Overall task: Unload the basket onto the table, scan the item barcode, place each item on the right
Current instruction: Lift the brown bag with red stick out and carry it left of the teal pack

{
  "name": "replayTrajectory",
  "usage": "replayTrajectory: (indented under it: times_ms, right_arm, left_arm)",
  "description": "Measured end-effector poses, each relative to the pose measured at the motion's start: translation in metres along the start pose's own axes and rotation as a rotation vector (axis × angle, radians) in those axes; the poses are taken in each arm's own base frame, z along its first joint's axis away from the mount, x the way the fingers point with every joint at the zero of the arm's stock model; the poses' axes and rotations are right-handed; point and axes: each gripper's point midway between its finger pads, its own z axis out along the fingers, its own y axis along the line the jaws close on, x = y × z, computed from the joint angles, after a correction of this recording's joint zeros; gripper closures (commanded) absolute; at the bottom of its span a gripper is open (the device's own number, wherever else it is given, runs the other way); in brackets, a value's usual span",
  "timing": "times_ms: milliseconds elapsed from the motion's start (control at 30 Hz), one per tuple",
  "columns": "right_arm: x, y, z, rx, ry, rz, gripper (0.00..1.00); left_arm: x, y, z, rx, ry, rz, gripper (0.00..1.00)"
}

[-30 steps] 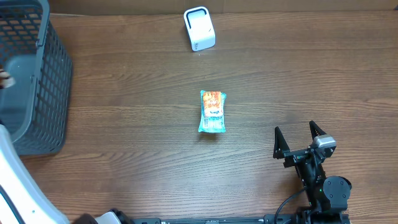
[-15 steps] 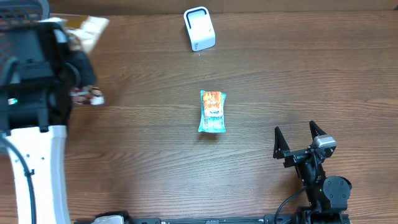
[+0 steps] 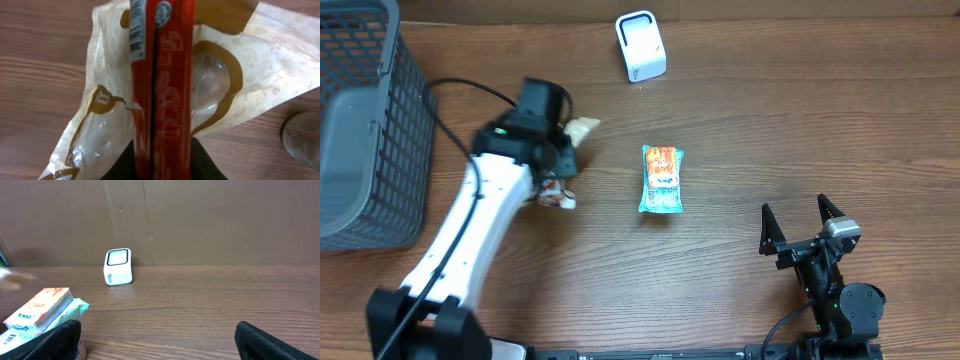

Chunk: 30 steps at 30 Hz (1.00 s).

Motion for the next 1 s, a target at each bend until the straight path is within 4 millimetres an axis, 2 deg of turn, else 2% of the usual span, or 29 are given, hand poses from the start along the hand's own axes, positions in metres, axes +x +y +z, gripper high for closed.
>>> replayTrajectory:
  times_ms: [133,267,433,500,567,667,700,1000]
  right_arm:
    - [0.0,0.0,0.0,0.0,0.0,0.0,0.0]
    - [0.0,0.0,0.0,0.0,0.0,0.0,0.0]
    - [0.0,0.0,0.0,0.0,0.0,0.0,0.0]
    - [0.0,0.0,0.0,0.0,0.0,0.0,0.0]
    - [0.0,0.0,0.0,0.0,0.0,0.0,0.0]
    - [0.0,0.0,0.0,0.0,0.0,0.0,0.0]
    - [0.0,0.0,0.0,0.0,0.0,0.0,0.0]
    - [0.0,0.0,0.0,0.0,0.0,0.0,0.0]
  left_arm:
    - [0.019,-0.024,0.031,0.014,0.023,0.032,0.81]
    - [0.03,-0.041,0.054,0.014,0.053,0.064,0.79]
    - [0.032,-0.046,0.072,0.012,0.062,0.064,0.76]
    - [0.033,-0.047,0.078,0.01,0.067,0.062,0.67]
    - [0.036,-0.05,0.082,0.013,0.079,0.068,0.6]
    - [0.039,-0.055,0.086,0.026,0.092,0.068,0.39]
    - [0.04,-0.056,0.086,0.03,0.094,0.068,0.36]
    - [0.041,-0.057,0.079,0.035,0.126,0.092,0.28]
